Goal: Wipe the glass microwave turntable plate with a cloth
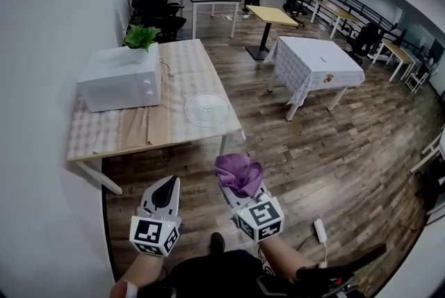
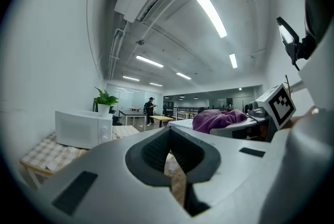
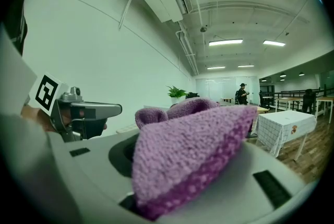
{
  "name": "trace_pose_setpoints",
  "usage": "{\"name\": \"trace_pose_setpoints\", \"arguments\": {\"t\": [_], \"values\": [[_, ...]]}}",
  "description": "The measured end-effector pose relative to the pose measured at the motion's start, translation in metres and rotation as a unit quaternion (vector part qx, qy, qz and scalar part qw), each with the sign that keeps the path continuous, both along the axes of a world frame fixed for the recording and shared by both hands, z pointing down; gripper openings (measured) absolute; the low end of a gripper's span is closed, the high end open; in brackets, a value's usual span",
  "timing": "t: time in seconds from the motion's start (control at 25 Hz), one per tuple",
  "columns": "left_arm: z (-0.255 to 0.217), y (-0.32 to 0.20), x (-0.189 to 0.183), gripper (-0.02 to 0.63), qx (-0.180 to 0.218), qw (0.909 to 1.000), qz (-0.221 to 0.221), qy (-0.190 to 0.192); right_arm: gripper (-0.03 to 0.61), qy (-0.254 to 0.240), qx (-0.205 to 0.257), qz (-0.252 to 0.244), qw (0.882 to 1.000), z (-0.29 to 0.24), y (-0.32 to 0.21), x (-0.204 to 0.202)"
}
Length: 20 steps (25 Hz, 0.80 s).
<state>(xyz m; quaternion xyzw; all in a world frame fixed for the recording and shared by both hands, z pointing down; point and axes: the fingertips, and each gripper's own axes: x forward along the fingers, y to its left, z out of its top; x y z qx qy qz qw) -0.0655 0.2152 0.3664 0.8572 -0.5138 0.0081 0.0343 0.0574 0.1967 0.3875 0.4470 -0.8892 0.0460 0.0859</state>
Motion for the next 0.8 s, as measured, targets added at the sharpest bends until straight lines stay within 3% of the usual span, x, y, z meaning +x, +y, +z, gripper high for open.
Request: {"name": "trace_pose_setpoints", "arguments": {"t": [0.8], "values": [[0.021, -0.125, 0.064, 0.003, -0.035, 0.999, -0.008, -0.027, 0.14, -0.016, -0.02, -0.021, 0.999, 0.024, -0.125, 0.066]]}}
